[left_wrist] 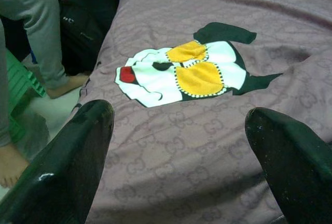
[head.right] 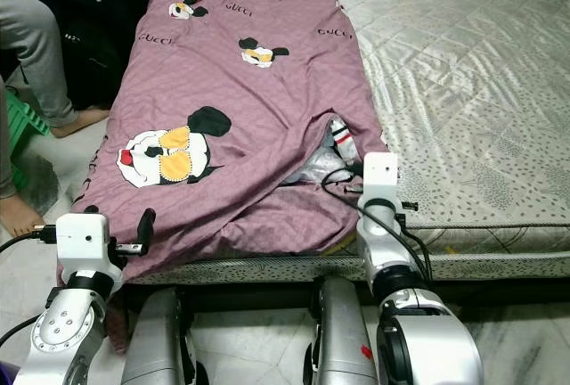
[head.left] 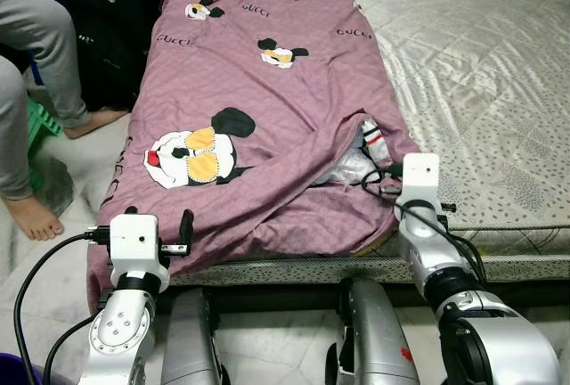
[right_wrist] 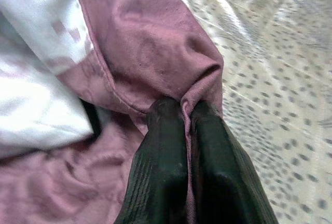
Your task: Clean up the room
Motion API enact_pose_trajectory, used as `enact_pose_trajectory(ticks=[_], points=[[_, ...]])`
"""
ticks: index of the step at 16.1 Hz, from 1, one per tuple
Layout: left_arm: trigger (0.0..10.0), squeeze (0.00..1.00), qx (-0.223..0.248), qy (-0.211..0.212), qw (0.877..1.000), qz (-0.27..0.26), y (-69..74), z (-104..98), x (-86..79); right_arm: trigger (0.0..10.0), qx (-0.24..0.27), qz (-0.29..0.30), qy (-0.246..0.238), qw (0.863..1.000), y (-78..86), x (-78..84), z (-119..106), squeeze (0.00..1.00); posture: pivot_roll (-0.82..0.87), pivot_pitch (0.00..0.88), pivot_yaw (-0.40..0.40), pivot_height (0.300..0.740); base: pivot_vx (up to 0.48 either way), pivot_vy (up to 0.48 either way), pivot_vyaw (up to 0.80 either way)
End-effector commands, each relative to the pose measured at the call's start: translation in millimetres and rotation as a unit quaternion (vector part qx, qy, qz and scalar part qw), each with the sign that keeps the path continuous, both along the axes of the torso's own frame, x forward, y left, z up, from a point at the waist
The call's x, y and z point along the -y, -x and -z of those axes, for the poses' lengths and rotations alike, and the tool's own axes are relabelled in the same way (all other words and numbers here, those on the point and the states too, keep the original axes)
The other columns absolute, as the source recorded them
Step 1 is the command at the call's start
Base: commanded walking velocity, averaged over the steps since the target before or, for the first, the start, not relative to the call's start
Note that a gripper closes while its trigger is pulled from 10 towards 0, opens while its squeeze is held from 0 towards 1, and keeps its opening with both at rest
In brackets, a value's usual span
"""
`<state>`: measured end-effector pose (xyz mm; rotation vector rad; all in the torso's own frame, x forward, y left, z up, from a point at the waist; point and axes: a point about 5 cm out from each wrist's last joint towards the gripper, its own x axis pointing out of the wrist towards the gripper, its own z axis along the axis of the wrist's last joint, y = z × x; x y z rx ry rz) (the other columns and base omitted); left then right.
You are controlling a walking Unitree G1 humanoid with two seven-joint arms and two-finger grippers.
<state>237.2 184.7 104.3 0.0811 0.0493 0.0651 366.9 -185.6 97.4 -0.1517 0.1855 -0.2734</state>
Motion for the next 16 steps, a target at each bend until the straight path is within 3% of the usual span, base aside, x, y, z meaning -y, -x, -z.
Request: enact_pose_trajectory(ticks=[1, 5, 9, 14, 16], points=[[10.0, 0.00, -0.009, -0.001, 1.000, -0.011, 0.6, 5, -4.0, 0.0, 0.005, -0.008, -0.020, 1.000, -1.4, -1.1, -2, 0.00, 0.12, 0.147, 0.029, 0.522, 0.000, 0.000, 0.00], [10.0, 0.00, -0.006, 0.000, 1.000, -0.011, -5.9, 4, -4.0, 0.0, 0.007, -0.018, -0.074, 0.997, 8.0, 10.5, 6, 0.00, 0.10, 0.140, 0.036, 0.522, 0.000, 0.000, 0.00], [10.0, 0.00, -0.006, 0.007, 1.000, -0.017, -7.6, 5, -7.7, 0.0, 0.054, -0.044, -0.124, 0.990, 27.0, 20.8, 4, 0.00, 0.08, 0.133, 0.036, 0.522, 0.000, 0.000, 0.00], [10.0, 0.00, -0.004, 0.007, 1.000, -0.024, -8.4, 6, -11.3, 0.0, 0.070, -0.112, -0.164, 0.978, 76.9, 24.0, 8, 0.00, 0.07, 0.129, 0.038, 0.522, 0.000, 0.000, 0.00], [10.0, 0.00, -0.003, 0.006, 1.000, -0.023, -9.7, 6, -12.2, 0.0, 0.047, -0.126, -0.132, 0.982, 107.4, 35.0, 15, 0.00, 0.06, 0.127, 0.043, 0.522, 0.000, 0.000, 0.00]])
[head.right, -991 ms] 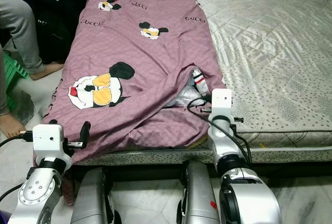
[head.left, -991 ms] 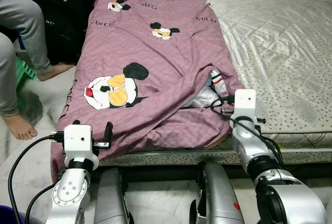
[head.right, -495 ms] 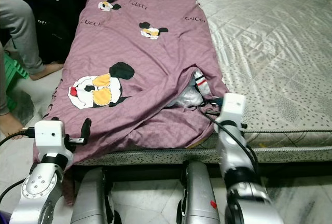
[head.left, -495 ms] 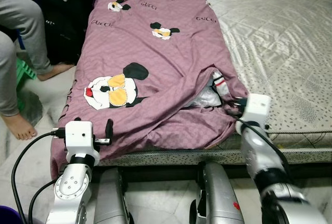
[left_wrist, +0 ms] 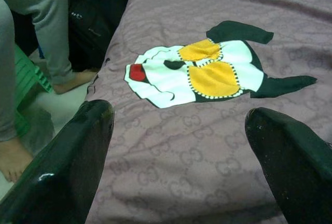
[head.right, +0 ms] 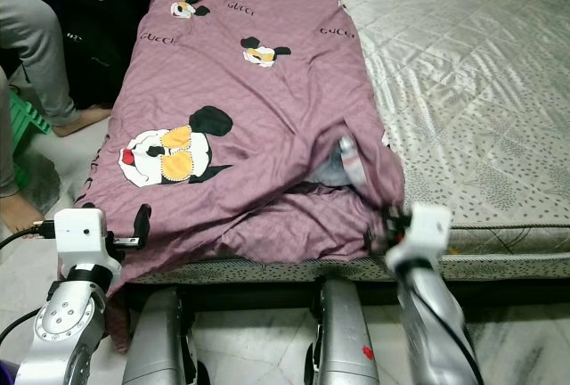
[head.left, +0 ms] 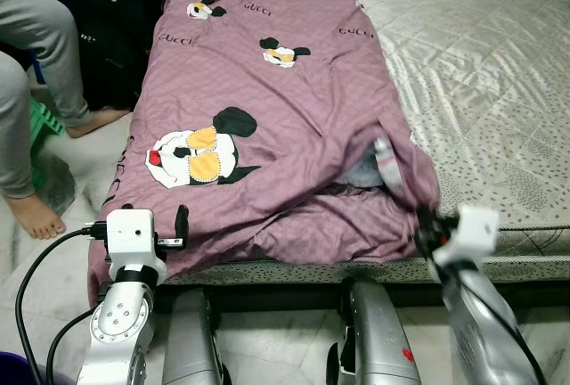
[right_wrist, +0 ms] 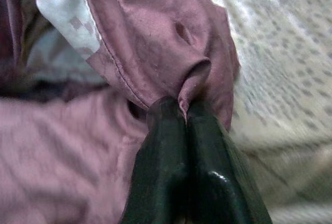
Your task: Clean up the room
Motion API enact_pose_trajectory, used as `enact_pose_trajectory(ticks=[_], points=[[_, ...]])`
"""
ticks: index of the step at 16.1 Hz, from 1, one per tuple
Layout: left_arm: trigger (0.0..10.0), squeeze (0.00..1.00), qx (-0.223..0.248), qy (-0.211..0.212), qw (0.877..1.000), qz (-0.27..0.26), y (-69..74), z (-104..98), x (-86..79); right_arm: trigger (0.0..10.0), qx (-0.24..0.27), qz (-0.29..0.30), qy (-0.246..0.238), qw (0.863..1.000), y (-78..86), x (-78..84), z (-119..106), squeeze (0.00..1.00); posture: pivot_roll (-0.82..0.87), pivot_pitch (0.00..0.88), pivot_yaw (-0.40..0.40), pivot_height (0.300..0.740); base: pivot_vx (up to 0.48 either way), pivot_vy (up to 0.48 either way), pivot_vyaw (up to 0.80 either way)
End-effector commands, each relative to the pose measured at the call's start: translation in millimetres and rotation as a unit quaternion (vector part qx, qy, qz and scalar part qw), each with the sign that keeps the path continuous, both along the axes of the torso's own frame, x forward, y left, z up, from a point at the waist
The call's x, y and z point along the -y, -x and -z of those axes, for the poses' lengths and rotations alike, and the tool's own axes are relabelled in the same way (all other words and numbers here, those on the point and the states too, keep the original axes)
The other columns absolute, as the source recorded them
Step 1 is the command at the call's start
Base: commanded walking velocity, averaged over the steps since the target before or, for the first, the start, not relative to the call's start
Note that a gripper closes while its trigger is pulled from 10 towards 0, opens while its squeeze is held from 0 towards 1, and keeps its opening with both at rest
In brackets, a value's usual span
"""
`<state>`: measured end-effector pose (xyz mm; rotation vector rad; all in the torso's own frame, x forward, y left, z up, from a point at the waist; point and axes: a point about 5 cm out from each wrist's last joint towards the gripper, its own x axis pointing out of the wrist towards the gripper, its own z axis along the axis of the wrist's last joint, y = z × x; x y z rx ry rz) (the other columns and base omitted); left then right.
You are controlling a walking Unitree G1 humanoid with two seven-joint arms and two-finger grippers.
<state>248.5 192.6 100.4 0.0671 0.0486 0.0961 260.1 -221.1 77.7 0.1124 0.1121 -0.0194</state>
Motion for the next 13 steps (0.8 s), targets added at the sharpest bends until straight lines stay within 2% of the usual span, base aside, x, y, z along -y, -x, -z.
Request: enact_pose_trajectory(ticks=[1, 3, 6, 7, 9, 10, 11, 12, 13], points=[[10.0, 0.00, -0.004, 0.000, 1.000, -0.007, 0.7, 3, -4.1, 0.0, -0.014, 0.000, 0.010, 1.000, 11.8, 6.4, 0, 0.00, 0.05, 0.125, 0.045, 0.522, 0.000, 0.000, 0.00], [10.0, 0.00, -0.003, 0.002, 1.000, -0.005, -1.9, 3, -1.7, 0.0, -0.044, -0.001, 0.006, 0.999, 31.2, 19.4, 11, 0.00, 0.04, 0.120, 0.045, 0.522, 0.000, 0.000, 0.00], [10.0, 0.00, 0.002, 0.005, 1.000, -0.003, -4.5, 0, -1.3, 0.0, -0.070, 0.011, 0.010, 0.997, 41.6, 31.3, 20, 0.00, 0.04, 0.118, 0.047, 0.522, 0.000, 0.000, 0.00], [10.0, 0.00, 0.000, 0.022, 1.000, -0.015, -4.9, 1, -4.3, 0.0, -0.086, 0.015, 0.025, 0.996, 46.9, 40.2, 25, 0.00, 0.03, 0.114, 0.046, 0.522, 0.000, 0.000, 0.00], [10.0, 0.00, -0.005, 0.036, 0.999, -0.024, -4.7, 3, -6.6, 0.0, -0.108, 0.003, 0.046, 0.993, 54.9, 44.9, 35, 0.00, 0.04, 0.113, 0.045, 0.522, 0.000, 0.000, 0.00], [10.0, 0.00, -0.005, 0.034, 0.999, -0.022, -4.6, 3, -6.6, 4.4, -0.140, 0.004, 0.072, 0.987, 64.5, 49.8, 46, 0.00, 0.04, 0.113, 0.047, 0.522, 0.000, 0.000, 0.00], [10.0, 0.00, -0.005, 0.034, 0.999, -0.021, -4.4, 3, -6.1, 6.2, -0.142, 0.005, 0.081, 0.987, 66.9, 50.7, 47, 1.00, 0.04, 0.113, 0.047, 0.522, 0.000, 0.000, 0.00], [10.0, 0.00, -0.005, 0.034, 0.999, -0.019, -4.1, 2, -5.5, 9.8, -0.138, 0.006, 0.094, 0.986, 67.9, 51.2, 46, 1.00, 0.04, 0.113, 0.048, 0.522, 0.000, 0.000, 0.00], [10.0, 0.00, -0.006, 0.036, 0.999, -0.018, -4.1, 3, -5.4, 10.0, -0.131, 0.006, 0.107, 0.986, 66.9, 50.0, 44, 1.00, 0.04, 0.112, 0.053, 0.522, 0.000, 0.000, 0.00]])
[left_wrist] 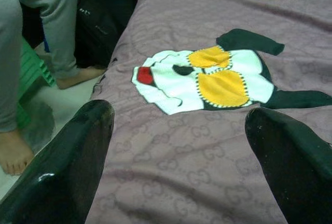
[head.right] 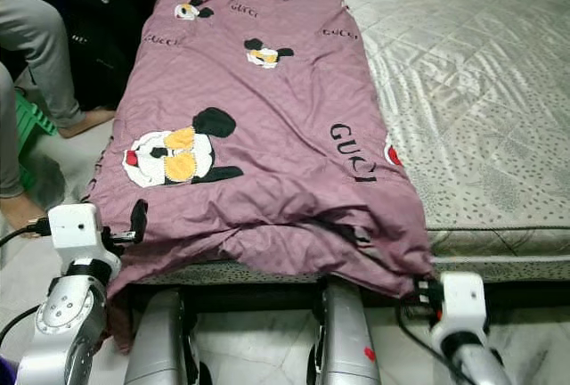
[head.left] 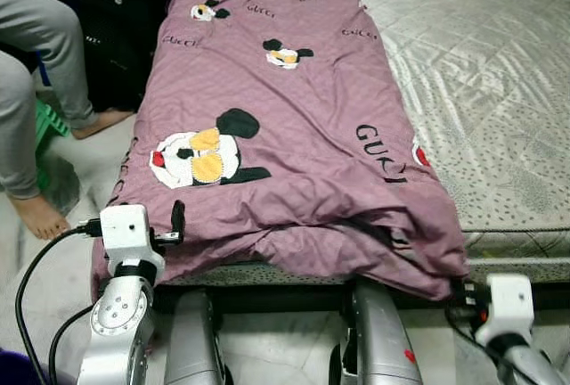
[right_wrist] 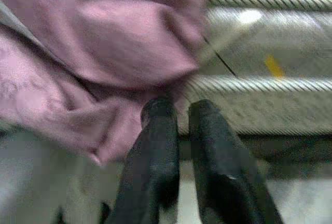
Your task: Clean up the room
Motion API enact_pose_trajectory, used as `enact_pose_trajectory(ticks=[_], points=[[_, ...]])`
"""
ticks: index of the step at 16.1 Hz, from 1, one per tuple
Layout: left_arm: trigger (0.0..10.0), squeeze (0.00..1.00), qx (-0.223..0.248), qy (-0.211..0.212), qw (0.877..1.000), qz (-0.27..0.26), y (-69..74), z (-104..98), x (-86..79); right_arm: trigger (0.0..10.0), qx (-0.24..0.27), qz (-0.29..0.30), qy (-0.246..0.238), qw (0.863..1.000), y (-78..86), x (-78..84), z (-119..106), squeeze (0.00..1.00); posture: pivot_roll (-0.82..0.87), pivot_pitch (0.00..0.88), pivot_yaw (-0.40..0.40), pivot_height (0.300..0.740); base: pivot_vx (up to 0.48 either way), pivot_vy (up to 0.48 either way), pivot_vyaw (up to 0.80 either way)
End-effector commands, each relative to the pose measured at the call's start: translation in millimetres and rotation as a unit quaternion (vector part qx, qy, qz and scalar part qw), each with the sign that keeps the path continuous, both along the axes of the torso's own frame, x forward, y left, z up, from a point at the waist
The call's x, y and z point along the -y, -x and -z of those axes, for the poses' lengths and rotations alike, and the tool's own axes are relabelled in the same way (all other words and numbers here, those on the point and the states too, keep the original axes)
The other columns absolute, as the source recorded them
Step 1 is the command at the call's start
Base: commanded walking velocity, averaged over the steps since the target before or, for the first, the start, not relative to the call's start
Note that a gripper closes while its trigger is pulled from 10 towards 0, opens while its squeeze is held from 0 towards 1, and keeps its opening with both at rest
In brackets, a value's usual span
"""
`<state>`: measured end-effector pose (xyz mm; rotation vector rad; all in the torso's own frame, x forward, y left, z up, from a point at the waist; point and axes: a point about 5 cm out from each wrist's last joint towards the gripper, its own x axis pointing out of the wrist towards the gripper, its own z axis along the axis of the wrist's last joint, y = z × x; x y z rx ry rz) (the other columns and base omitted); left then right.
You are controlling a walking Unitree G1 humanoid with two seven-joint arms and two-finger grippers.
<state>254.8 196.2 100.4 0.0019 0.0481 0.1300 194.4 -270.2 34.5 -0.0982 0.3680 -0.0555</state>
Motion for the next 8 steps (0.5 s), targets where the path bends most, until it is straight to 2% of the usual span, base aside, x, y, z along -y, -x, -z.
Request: enact_pose_trajectory(ticks=[1, 2, 3, 5, 8], points=[[10.0, 0.00, -0.010, 0.004, 1.000, 0.002, 2.0, 3, -1.6, 10.0, 0.027, -0.007, 0.034, 0.999, -5.0, -1.7, -10, 1.00, 0.03, 0.112, 0.055, 0.522, 0.000, 0.000, 0.00], [10.0, 0.00, -0.011, 0.005, 1.000, 0.006, 0.5, 3, -0.2, 10.0, 0.078, -0.011, 0.082, 0.994, -16.1, -4.6, -28, 1.00, 0.03, 0.110, 0.058, 0.522, 0.000, 0.000, 0.00], [10.0, 0.00, -0.011, 0.005, 1.000, 0.008, -0.2, 3, 0.6, 10.0, 0.095, -0.014, 0.091, 0.991, -21.1, -7.1, -36, 1.00, 0.03, 0.110, 0.060, 0.522, 0.000, 0.000, 0.00], [10.0, 0.00, -0.011, 0.005, 1.000, 0.012, -0.7, 3, 2.5, 10.0, 0.125, -0.053, 0.083, 0.987, -25.4, -23.4, -50, 1.00, 0.02, 0.111, 0.060, 0.522, 0.000, 0.000, 0.00], [10.0, 0.00, -0.013, 0.006, 1.000, 0.015, 0.3, 3, 3.2, 10.0, 0.104, -0.131, 0.040, 0.985, -14.1, -40.1, -48, 1.00, 0.02, 0.110, 0.059, 0.522, 0.000, 0.000, 0.00]])
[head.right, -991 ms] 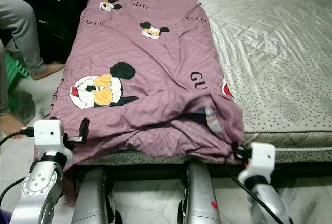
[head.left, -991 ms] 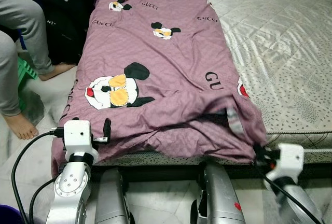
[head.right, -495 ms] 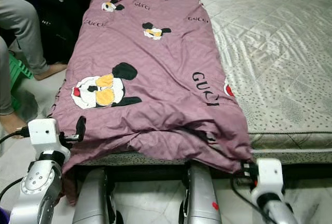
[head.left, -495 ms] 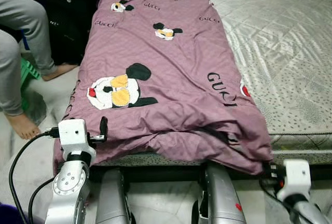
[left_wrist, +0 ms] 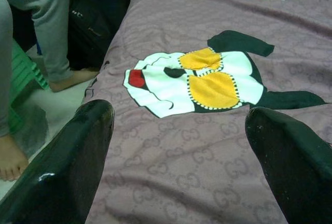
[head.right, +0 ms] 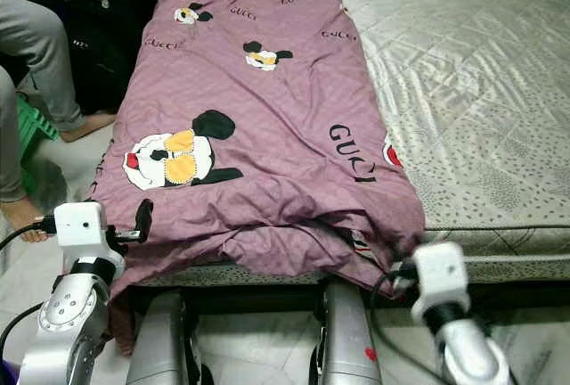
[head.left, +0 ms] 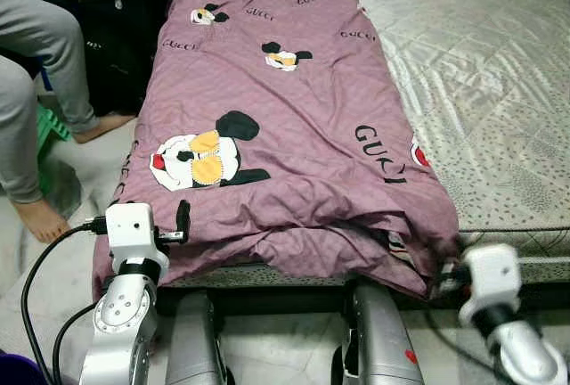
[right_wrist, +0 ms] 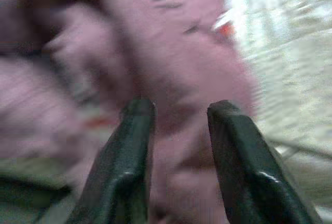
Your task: Clean up the room
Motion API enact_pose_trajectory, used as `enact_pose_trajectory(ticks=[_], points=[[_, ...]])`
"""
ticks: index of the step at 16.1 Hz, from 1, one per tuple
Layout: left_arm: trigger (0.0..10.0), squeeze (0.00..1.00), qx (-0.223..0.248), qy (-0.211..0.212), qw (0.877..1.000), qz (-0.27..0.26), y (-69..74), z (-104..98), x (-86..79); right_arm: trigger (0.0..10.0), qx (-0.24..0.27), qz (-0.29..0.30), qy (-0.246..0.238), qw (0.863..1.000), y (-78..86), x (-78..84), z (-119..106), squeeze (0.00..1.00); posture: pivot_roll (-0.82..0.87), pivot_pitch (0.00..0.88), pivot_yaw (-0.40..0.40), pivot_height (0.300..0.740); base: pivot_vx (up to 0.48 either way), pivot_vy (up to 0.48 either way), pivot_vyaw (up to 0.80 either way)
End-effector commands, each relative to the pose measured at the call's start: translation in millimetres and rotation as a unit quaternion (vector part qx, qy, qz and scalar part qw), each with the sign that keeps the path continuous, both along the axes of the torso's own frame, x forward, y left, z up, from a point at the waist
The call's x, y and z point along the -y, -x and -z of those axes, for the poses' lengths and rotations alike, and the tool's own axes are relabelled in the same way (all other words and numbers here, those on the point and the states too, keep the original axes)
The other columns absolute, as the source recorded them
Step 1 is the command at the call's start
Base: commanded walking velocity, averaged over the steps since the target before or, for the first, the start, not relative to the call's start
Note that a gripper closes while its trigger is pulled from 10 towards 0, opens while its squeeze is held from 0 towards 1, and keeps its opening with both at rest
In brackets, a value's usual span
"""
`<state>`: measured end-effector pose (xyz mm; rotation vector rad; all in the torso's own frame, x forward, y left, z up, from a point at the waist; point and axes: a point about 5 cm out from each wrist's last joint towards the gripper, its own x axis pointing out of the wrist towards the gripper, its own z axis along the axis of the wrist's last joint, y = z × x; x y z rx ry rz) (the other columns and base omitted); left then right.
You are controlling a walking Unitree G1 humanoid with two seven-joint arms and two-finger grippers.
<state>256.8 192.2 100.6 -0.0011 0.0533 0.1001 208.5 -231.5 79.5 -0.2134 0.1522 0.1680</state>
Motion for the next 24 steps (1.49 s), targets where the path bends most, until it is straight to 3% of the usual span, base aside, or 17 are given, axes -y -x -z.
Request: enact_pose_trajectory(ticks=[1, 4, 7, 9, 12, 13, 14, 16, 17, 18, 21, 22, 24], points=[[10.0, 0.00, -0.011, 0.004, 1.000, 0.000, 2.9, 4, -1.4, 10.0, -0.013, -0.023, -0.011, 1.000, 1.5, -1.7, -2, 1.00, 0.01, 0.113, 0.061, 0.522, 0.000, 0.000, 0.00], [10.0, 0.00, -0.015, 0.006, 1.000, 0.007, 2.1, 6, 0.6, 10.0, -0.042, -0.067, -0.034, 0.996, -2.0, -6.4, -7, 1.00, 0.00, 0.115, 0.066, 0.522, 0.000, 0.000, 0.00], [10.0, 0.00, -0.010, 0.007, 1.000, 0.012, -0.4, 4, 4.4, 10.0, -0.042, -0.057, -0.021, 0.997, -9.2, -16.5, -6, 1.00, 0.00, 0.115, 0.066, 0.522, 0.000, 0.000, 0.00], [10.0, 0.00, -0.009, 0.006, 1.000, 0.013, -0.2, 3, 1.9, 10.0, -0.058, -0.067, -0.041, 0.995, -10.8, -31.9, -5, 1.00, 0.01, 0.116, 0.068, 0.522, 0.000, 0.000, 0.00], [10.0, 0.00, -0.010, 0.006, 1.000, 0.012, -0.7, 4, 1.5, 10.0, -0.057, -0.058, -0.066, 0.994, -20.2, -40.8, -10, 0.98, 0.01, 0.117, 0.068, 0.522, 0.000, 0.000, 0.00], [10.0, 0.00, -0.009, 0.007, 1.000, 0.013, -1.8, 4, 3.1, 10.0, -0.048, -0.044, -0.079, 0.995, -27.9, -44.5, -14, 0.13, 0.00, 0.117, 0.067, 0.522, 0.000, 0.000, 0.00], [10.0, 0.00, -0.008, 0.009, 1.000, 0.015, -3.3, 3, 5.9, 10.0, -0.034, -0.023, -0.093, 0.995, -40.7, -52.0, -21, 0.00, 0.00, 0.115, 0.066, 0.522, 0.000, 0.000, 0.00], [10.0, 0.00, -0.007, 0.011, 1.000, 0.016, -4.2, 3, 7.4, 10.0, -0.025, -0.013, -0.092, 0.995, -49.4, -58.8, -25, 0.00, 0.01, 0.114, 0.064, 0.522, 0.000, 0.000, 0.00], [10.0, 0.00, -0.010, 0.020, 1.000, 0.007, -4.2, 3, 5.5, 6.4, -0.007, 0.024, -0.085, 0.996, -55.6, -56.4, -29, 0.00, 0.01, 0.114, 0.062, 0.522, 0.000, 0.000, 0.00], [10.0, 0.00, -0.012, 0.031, 0.999, -0.002, -4.4, 3, 3.7, 0.0, 0.000, 0.054, -0.085, 0.995, -60.0, -53.7, -30, 0.00, 0.01, 0.114, 0.062, 0.522, 0.000, 0.000, 0.00], [10.0, 0.00, -0.009, 0.026, 1.000, -0.008, -5.3, 1, -1.7, 0.0, 0.002, 0.071, -0.069, 0.995, -66.7, -52.9, -31, 0.00, 0.02, 0.113, 0.059, 0.522, 0.000, 0.000, 0.00], [10.0, 0.00, -0.009, 0.024, 1.000, -0.010, -5.4, 1, -3.2, 3.8, -0.001, 0.068, -0.056, 0.996, -66.8, -52.7, -30, 0.00, 0.02, 0.113, 0.059, 0.522, 0.000, 0.000, 0.00], [10.0, 0.00, -0.008, 0.022, 1.000, -0.011, -5.9, 1, -2.4, 10.0, -0.016, 0.054, -0.042, 0.998, -59.0, -48.1, -26, 0.00, 0.02, 0.112, 0.057, 0.522, 0.000, 0.000, 0.00]])
